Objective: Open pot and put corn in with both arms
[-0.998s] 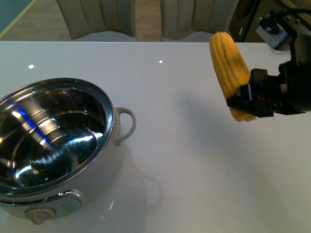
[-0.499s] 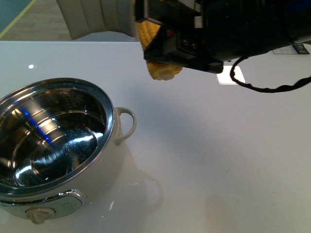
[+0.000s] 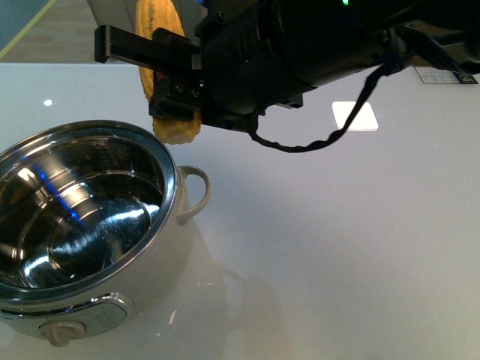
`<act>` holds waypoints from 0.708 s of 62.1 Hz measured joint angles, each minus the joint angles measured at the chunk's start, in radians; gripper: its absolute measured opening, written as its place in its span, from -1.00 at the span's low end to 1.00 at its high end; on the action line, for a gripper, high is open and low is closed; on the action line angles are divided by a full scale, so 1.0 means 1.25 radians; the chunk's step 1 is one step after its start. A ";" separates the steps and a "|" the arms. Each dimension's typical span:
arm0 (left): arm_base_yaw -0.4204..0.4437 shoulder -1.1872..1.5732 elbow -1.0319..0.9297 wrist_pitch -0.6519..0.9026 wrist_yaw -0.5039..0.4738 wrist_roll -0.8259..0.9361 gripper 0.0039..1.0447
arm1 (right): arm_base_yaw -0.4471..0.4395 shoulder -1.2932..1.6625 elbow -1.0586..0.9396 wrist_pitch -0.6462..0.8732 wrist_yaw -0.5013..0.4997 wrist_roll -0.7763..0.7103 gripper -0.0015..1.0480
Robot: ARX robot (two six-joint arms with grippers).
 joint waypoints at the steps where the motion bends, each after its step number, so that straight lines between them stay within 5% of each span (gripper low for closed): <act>1: 0.000 0.000 0.000 0.000 0.000 0.000 0.87 | 0.002 0.006 0.009 -0.003 0.000 0.005 -0.56; 44: 0.000 0.000 0.000 0.000 0.000 0.000 0.87 | 0.078 0.179 0.186 -0.090 -0.001 0.077 -0.56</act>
